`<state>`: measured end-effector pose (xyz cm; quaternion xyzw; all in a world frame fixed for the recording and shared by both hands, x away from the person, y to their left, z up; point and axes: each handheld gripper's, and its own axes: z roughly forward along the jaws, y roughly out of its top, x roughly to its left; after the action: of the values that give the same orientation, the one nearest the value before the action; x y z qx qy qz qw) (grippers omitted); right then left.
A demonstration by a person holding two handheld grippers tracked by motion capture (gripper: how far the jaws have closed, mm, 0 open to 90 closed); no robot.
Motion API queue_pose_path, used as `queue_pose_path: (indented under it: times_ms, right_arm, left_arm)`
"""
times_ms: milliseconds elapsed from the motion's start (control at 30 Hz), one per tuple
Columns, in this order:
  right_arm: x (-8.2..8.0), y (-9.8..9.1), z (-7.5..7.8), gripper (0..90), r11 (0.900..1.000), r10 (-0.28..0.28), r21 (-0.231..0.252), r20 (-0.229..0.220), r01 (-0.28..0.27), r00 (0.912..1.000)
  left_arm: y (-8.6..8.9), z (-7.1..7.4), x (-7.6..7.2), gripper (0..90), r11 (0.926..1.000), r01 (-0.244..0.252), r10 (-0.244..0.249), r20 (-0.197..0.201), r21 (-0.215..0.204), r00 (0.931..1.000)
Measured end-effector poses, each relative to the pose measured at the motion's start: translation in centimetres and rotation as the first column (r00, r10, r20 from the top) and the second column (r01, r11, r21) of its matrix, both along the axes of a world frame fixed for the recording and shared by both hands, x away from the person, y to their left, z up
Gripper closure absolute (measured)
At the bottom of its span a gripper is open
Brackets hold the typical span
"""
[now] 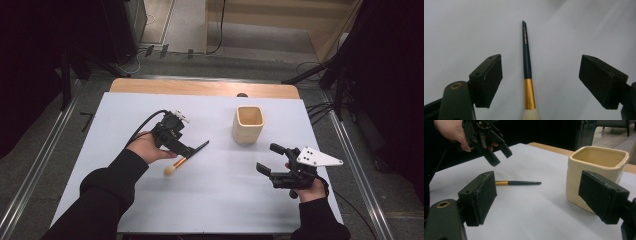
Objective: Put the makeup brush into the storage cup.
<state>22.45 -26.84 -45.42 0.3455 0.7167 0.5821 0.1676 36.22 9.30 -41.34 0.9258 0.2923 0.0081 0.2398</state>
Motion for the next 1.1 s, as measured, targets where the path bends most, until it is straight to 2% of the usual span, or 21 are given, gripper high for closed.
queue_pose_path:
  times_ms: [33,67,133,167,200,233,300,333,367,400,433,467,600,633,700,833,933,1033,1100]
  right_arm:
    - [0.0,0.0,0.0,15.5,1.0000,0.001,-0.003,0.000,-0.001,1.0000]
    - [0.0,0.0,0.0,15.5,1.0000,0.001,-0.003,0.000,-0.001,1.0000]
    - [0.0,0.0,0.0,15.5,1.0000,0.002,-0.003,-0.002,-0.002,1.0000]
    - [0.0,0.0,0.0,15.5,1.0000,0.001,-0.003,-0.003,-0.001,1.0000]
    - [0.0,0.0,0.0,15.5,1.0000,0.002,-0.003,-0.002,-0.002,1.0000]
    - [-0.1,0.0,0.0,15.5,1.0000,0.000,-0.002,-0.003,0.000,1.0000]
    - [0.0,-0.1,0.0,15.5,1.0000,0.000,-0.003,-0.003,0.000,1.0000]
    - [-0.1,-0.1,0.0,15.5,1.0000,-0.002,-0.003,-0.005,0.001,1.0000]
    - [0.0,-0.1,0.0,15.6,1.0000,-0.001,0.000,-0.004,0.001,1.0000]
    - [0.0,-0.1,0.0,15.6,1.0000,-0.001,0.001,-0.005,0.001,1.0000]
    - [0.0,0.0,0.0,15.6,1.0000,0.000,0.000,-0.004,0.000,1.0000]
    - [0.1,0.0,0.0,15.6,1.0000,0.001,-0.003,-0.003,-0.001,1.0000]
    - [0.0,0.0,0.0,15.6,1.0000,0.003,-0.004,-0.003,-0.003,1.0000]
    - [0.0,0.0,0.0,15.6,1.0000,0.000,-0.002,-0.003,0.000,1.0000]
    - [0.0,-0.1,0.0,15.6,1.0000,-0.001,-0.001,-0.002,0.001,1.0000]
    - [0.0,0.0,0.0,15.6,1.0000,-0.002,-0.001,-0.005,0.002,1.0000]
    - [0.1,0.0,0.0,15.6,1.0000,-0.001,-0.003,-0.004,0.001,1.0000]
    - [0.0,0.0,0.0,15.6,1.0000,0.000,-0.003,-0.004,0.000,1.0000]
    - [0.0,0.0,0.0,15.6,1.0000,0.002,-0.002,-0.003,-0.002,1.0000]
  left_arm:
    - [-0.7,-0.3,-0.1,18.8,0.9970,0.014,-0.013,-0.018,0.075,0.9997]
    - [-0.7,-0.3,-0.1,18.2,0.9970,0.014,-0.013,-0.018,0.075,0.9997]
    - [-1.3,-0.6,0.0,18.0,0.9925,0.022,-0.018,-0.036,0.120,0.9992]
    - [-1.7,-0.9,0.1,17.8,0.9890,0.014,-0.004,-0.070,0.147,0.9975]
    - [-1.8,-1.0,0.2,17.7,0.9855,0.020,-0.006,-0.086,0.168,0.9963]
    - [-1.8,-1.0,0.2,17.6,0.9855,0.020,-0.006,-0.086,0.168,0.9963]
    - [-1.9,-1.2,0.4,18.3,0.9773,0.031,-0.010,-0.100,0.210,0.9950]
    - [-1.9,-1.2,0.4,18.8,0.9773,0.031,-0.010,-0.100,0.210,0.9950]
    - [-1.9,-1.2,0.6,19.3,0.9709,0.030,0.000,-0.125,0.237,0.9921]
    - [-1.9,-1.2,0.6,19.4,0.9709,0.030,0.000,-0.125,0.237,0.9921]
    - [-2.0,-1.4,0.7,19.6,0.9606,0.033,0.009,-0.148,0.276,0.9890]
    - [-2.1,-1.5,0.7,19.8,0.9552,0.038,0.007,-0.152,0.294,0.9884]
    - [-2.1,-1.8,0.6,20.5,0.9520,0.058,-0.012,-0.151,0.301,0.9884]
    - [-2.1,-2.1,0.6,20.9,0.9469,0.060,-0.014,-0.146,0.316,0.9891]
    - [-2.1,-2.2,0.6,21.1,0.9454,0.061,-0.014,-0.147,0.320,0.9890]
    - [-2.1,-2.7,0.7,21.6,0.9377,0.067,-0.016,-0.150,0.341,0.9886]
    - [-2.1,-3.0,0.7,21.9,0.9354,0.059,-0.012,-0.136,0.349,0.9906]
    - [-2.2,-3.5,0.7,23.1,0.9384,0.052,-0.008,-0.131,0.342,0.9914]
    - [-2.2,-3.9,0.7,23.9,0.9366,0.046,0.000,-0.132,0.347,0.9913]
